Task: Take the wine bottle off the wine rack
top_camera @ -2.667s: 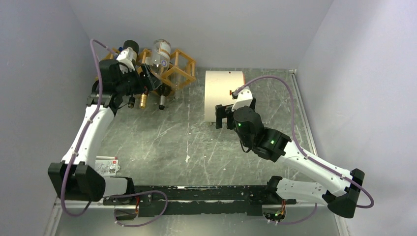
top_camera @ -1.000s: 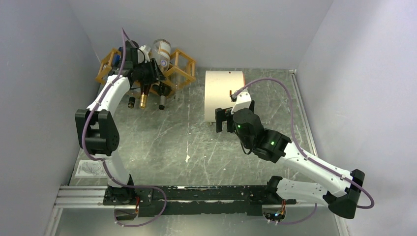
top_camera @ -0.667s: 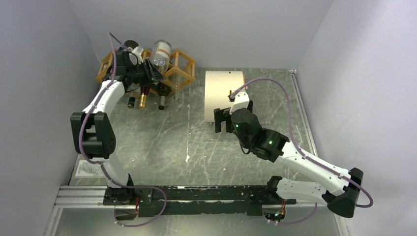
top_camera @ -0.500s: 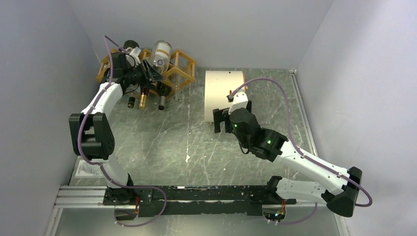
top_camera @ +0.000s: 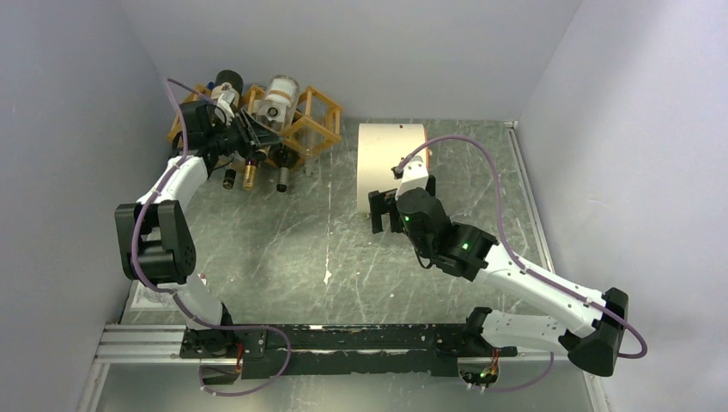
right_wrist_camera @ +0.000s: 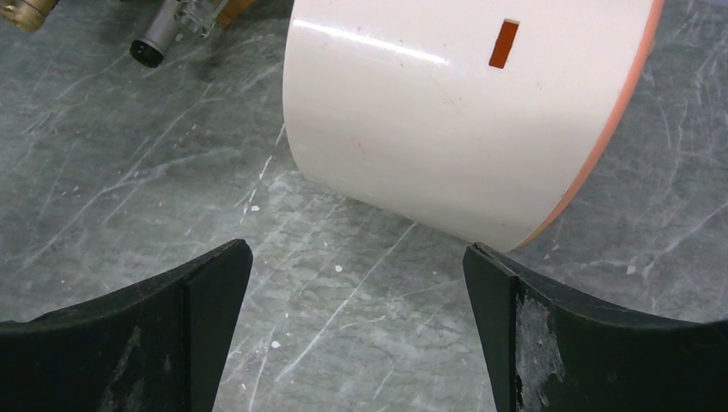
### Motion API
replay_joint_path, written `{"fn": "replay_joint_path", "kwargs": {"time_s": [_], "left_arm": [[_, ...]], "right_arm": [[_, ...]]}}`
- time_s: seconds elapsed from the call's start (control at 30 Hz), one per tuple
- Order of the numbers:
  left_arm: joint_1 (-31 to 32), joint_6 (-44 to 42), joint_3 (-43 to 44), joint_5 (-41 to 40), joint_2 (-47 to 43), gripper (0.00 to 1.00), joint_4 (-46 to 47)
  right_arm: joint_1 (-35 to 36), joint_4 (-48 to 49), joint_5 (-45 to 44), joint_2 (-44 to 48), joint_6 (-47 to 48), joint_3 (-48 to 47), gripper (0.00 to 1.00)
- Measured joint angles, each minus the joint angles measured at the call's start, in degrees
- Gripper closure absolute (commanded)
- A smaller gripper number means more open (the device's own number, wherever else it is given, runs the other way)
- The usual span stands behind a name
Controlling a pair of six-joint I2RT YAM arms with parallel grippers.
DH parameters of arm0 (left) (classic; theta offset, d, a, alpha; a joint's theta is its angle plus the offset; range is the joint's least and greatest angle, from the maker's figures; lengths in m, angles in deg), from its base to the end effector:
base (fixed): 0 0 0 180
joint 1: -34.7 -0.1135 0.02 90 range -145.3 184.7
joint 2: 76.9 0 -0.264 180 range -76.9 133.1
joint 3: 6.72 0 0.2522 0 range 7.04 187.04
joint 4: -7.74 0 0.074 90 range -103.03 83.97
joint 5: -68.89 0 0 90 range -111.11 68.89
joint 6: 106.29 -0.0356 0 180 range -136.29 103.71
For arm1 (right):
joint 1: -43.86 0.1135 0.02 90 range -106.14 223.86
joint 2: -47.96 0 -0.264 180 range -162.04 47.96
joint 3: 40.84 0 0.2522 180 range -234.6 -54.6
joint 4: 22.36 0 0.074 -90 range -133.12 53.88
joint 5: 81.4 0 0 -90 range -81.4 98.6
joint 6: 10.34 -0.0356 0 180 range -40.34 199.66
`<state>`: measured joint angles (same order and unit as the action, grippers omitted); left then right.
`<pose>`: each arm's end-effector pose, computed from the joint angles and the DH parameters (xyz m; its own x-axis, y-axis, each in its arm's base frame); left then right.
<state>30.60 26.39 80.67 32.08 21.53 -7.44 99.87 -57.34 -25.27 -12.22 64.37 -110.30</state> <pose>0.3928 -0.0004 0.2842 -0.7806 -0.4632 -0.4197 0.1964 0.4557 -0.8682 0.1456 0.1804 0.3383 -0.3414 -0.1146 -0.9329 -0.3293 0.9442 0.0045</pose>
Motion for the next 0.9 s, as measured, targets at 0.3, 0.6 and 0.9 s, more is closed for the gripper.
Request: {"fn": "replay_joint_path", "kwargs": {"time_s": [0.3, 0.6, 0.9], "left_arm": [[-1.09, 7.8, -3.69, 4.96, -0.31, 0.93, 6.36], [-2.49, 16.9, -7.1, 8.33, -0.31, 0.93, 16.24], [-3.52, 21.07, -7.39, 8.61, -1.11, 0.93, 18.53]], "right_arm": [[0.0, 0.5, 0.28, -0.74, 0.0, 0.0, 0.0], [0.0, 0.74, 0.5, -1.62, 0.02, 0.0, 0.0], [0.0, 0.81, 0.74, -1.75, 0.02, -0.02, 0.0]]}}
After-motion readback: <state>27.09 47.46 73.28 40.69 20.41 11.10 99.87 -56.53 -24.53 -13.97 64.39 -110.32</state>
